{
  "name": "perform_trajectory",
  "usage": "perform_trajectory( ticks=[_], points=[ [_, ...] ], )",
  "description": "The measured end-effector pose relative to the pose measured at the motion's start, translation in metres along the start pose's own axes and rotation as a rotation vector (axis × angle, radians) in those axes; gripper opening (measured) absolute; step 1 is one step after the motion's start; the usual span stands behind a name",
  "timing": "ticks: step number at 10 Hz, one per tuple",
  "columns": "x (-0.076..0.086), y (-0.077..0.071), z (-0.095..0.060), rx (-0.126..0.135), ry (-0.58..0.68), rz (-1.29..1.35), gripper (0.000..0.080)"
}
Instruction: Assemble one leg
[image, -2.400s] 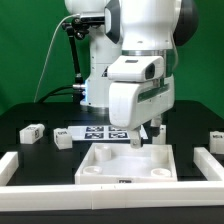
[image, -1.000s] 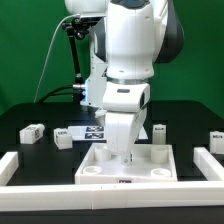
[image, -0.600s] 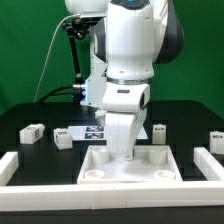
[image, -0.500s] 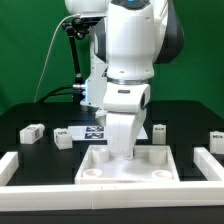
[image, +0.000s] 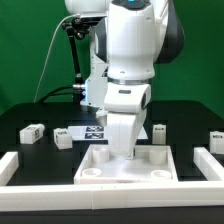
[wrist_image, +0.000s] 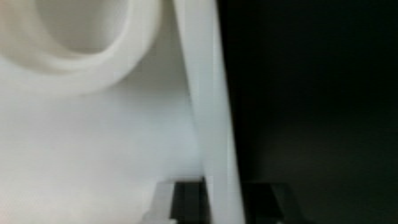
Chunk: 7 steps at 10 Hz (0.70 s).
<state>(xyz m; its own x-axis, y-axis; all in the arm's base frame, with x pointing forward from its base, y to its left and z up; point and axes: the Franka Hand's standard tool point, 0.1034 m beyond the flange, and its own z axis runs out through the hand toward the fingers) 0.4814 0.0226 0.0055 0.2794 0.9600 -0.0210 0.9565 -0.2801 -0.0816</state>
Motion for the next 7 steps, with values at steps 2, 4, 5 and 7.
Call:
perform_trajectory(
  ticks=[2, 4, 5, 7],
  points=[
    [0.0, 0.0, 0.0, 0.01, -0.004, -0.05, 0.0073],
    [0.012, -0.004, 0.001, 0.017, 0.002, -0.074, 0.0068],
    [0.02, -0.007, 0.001, 0.016, 0.007, -0.087, 0.0068],
    [0.035, -0.012, 0.001, 0.02, 0.015, -0.111, 0.0063]
  ],
)
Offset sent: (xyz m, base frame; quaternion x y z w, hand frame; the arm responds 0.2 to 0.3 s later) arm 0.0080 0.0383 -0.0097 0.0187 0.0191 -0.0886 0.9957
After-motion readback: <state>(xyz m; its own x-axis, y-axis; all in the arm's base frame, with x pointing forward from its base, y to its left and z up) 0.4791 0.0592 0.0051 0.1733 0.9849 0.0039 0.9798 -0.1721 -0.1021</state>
